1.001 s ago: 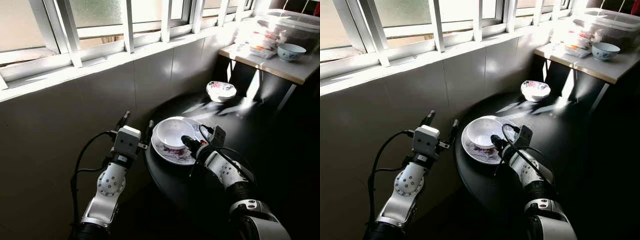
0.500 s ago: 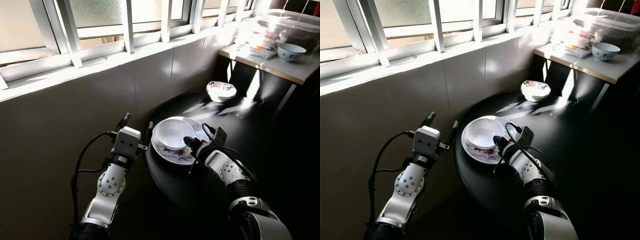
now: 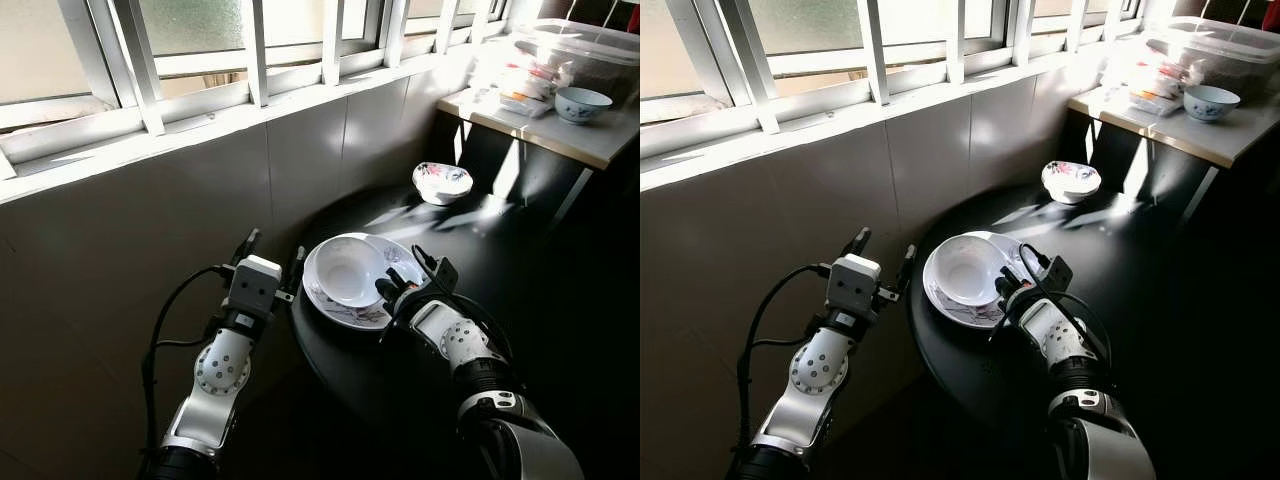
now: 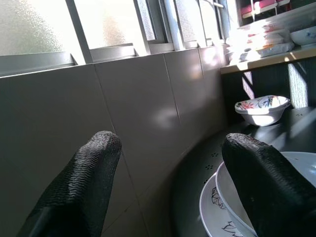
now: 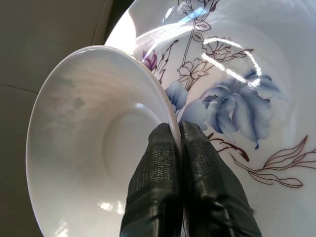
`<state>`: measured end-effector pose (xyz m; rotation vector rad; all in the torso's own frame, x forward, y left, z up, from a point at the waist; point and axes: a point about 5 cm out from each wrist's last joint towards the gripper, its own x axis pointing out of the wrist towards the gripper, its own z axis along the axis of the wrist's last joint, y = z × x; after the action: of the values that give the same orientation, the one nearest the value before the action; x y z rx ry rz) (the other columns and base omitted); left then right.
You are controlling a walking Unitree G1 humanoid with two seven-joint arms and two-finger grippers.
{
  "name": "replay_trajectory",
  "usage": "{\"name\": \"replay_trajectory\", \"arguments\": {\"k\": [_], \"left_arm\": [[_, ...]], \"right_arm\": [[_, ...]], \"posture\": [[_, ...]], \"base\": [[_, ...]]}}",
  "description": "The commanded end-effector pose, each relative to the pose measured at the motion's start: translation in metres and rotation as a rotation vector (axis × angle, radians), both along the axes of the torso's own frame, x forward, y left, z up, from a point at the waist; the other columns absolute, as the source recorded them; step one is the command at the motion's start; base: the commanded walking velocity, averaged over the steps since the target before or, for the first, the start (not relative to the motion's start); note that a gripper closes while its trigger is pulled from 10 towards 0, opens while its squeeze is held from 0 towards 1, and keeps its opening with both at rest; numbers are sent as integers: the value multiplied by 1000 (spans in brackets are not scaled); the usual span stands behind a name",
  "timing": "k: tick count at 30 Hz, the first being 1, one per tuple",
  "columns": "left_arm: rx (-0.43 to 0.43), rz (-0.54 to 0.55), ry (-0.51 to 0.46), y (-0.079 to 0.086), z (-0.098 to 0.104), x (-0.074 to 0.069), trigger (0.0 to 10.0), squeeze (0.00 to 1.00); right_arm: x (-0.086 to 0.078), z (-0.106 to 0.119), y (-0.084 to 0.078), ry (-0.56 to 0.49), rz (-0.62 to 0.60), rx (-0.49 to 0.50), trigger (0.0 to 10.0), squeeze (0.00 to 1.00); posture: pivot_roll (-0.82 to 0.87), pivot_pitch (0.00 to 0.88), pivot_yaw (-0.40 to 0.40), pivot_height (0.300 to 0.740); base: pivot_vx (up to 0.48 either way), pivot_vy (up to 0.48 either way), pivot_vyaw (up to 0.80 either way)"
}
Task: Kitchen organization
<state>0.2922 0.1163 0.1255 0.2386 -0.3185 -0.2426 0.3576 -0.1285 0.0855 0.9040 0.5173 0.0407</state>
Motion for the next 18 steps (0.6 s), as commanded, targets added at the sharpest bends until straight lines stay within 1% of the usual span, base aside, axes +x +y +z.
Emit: {"name": "replay_trajectory", "arguments": {"k": [1,2,4,5,6,8,10,11,14,15,17,18], "left_arm": [[14,-3,8,-1,-1,1,10000,0],[14,-3,8,-1,-1,0,10000,0],[14,-2,7,-1,-1,0,10000,0],[13,-2,6,-1,-1,0,10000,0],[13,-2,6,-1,-1,0,10000,0],[12,-1,6,-1,-2,0,10000,0],[10,0,6,-1,-2,0,10000,0],[7,3,6,0,-2,0,10000,0],[5,14,14,2,-3,0,10000,0],[-2,20,18,4,-3,0,10000,0],[-13,28,25,5,-3,0,10000,0],[-17,32,33,6,-4,0,10000,0]], "right_arm": [[6,14,-4,-71,-47,12,0,0],[6,16,-4,-85,-49,12,0,0],[9,30,-4,-176,-51,13,0,0],[10,40,-3,-248,-43,-1,0,0],[11,46,-2,-295,-31,-17,0,0],[11,54,0,-346,-18,-32,0,0],[9,65,3,-441,9,-79,0,0],[5,74,5,-522,29,-111,0,0],[-2,79,7,-593,65,-158,0,0],[-6,78,8,-601,88,-164,0,0],[-9,75,8,-602,102,-176,0,0],[-11,74,8,-600,109,-179,0,0]], "posture": [[91,0,-27,740],[91,0,-27,740],[91,0,-27,740],[90,0,-27,740],[90,0,-27,740],[90,0,-26,740],[89,0,-26,740],[89,0,-27,740],[89,0,-28,740],[88,0,-27,740],[87,0,-26,740],[87,0,-25,740]], "base": [[0,0,0],[0,0,0],[0,0,0],[0,0,0],[0,0,0],[0,0,0],[0,0,0],[0,0,0],[0,0,0],[0,0,0],[0,0,0],[0,0,738]]}}
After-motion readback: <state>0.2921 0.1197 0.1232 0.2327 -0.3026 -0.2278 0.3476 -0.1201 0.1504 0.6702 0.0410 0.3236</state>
